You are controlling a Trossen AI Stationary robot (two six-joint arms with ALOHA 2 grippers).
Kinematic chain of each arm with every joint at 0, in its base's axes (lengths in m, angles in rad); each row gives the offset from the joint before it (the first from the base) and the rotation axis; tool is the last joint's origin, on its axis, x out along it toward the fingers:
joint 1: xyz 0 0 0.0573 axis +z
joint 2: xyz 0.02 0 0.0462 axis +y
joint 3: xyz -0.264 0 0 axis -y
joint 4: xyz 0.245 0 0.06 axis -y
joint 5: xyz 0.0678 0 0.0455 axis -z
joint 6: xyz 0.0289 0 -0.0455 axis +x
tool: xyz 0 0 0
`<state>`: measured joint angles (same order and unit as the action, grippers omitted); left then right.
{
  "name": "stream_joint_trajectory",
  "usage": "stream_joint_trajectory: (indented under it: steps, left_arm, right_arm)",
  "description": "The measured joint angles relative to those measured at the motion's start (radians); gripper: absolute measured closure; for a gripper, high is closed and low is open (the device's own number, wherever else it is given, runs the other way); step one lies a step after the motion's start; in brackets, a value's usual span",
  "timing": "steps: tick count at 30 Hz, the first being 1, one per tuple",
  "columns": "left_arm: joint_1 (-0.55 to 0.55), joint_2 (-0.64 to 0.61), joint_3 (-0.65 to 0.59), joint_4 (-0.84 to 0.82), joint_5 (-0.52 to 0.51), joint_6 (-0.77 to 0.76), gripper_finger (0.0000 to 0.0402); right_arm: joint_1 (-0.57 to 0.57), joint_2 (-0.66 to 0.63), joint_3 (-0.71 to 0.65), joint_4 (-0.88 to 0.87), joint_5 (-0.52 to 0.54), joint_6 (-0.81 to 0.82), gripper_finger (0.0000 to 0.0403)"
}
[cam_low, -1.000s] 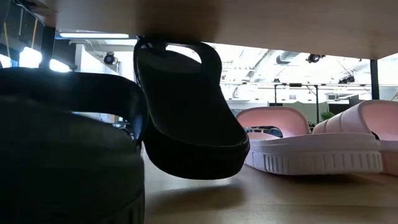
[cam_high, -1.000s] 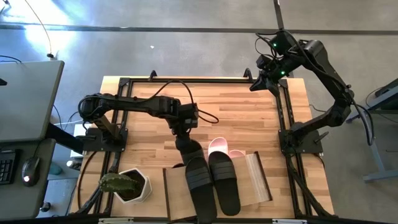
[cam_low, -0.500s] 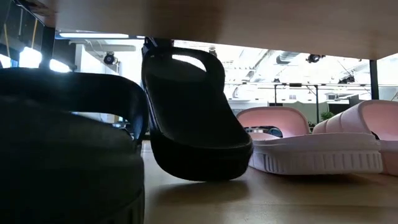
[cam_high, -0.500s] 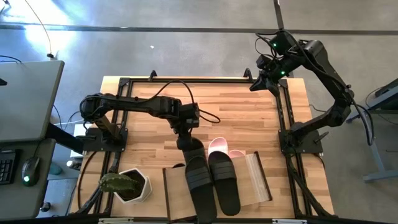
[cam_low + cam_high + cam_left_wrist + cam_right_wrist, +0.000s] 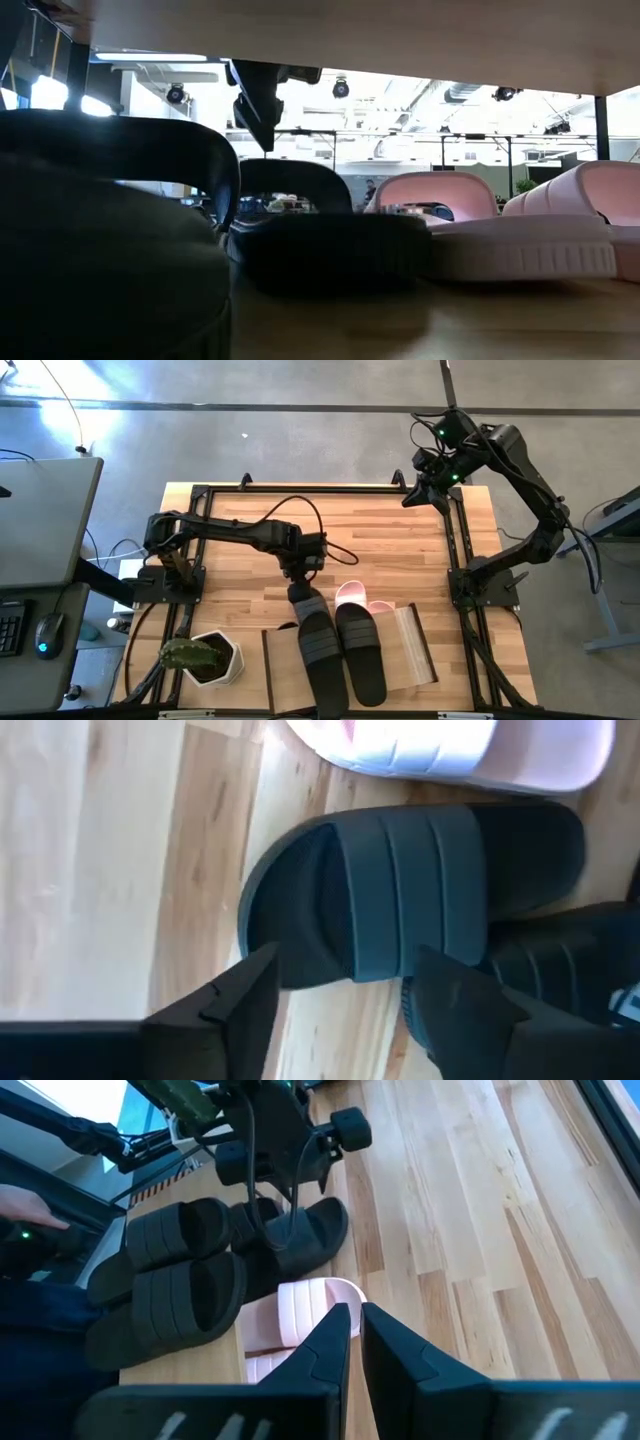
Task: Pick and place slides into the shelf
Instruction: Put the black slipper under the shelf
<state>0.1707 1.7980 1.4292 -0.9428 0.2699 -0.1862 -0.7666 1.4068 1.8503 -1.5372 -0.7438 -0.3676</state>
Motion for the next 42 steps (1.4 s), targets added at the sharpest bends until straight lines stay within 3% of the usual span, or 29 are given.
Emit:
stream_joint_trajectory:
  steps: [7,13,15,20,24,29,35,42]
  left_arm:
    - [0.045,-0.005,0.0,-0.004,-0.006,-0.003,0.015]
    - [0.097,-0.041,0.0,-0.082,0.065,0.003,0.0155]
    - [0.114,-0.052,0.0,-0.093,0.056,-0.013,0.0167]
    - [0.146,-0.05,0.0,-0.069,-0.11,-0.153,0.0209]
    - [0.152,-0.042,-0.011,-0.058,-0.18,-0.24,0.0253]
    - [0.15,-0.042,-0.097,-0.032,-0.197,-0.322,0.0317]
    - [0.134,-0.042,-0.205,0.133,-0.177,-0.424,0.0387]
    - [0.094,-0.042,-0.268,0.278,-0.185,-0.578,0.0388]
  right_arm:
    - [0.0,0.0,0.0,0.0,-0.005,0.0,0.0382]
    - [0.0,0.0,0.0,-0.003,-0.004,0.0,0.0382]
    - [0.0,0.0,0.0,-0.003,-0.004,-0.006,0.0382]
    - [0.0,0.0,0.0,0.0,0.002,-0.014,0.0382]
    - [0.0,0.0,0.0,0.0,0.003,-0.015,0.0382]
    - [0.0,0.0,0.0,0.0,0.009,-0.015,0.0382]
    - [0.0,0.0,0.0,0.009,0.009,-0.015,0.0382]
    - [0.0,0.0,0.0,0.01,0.009,0.003,0.0382]
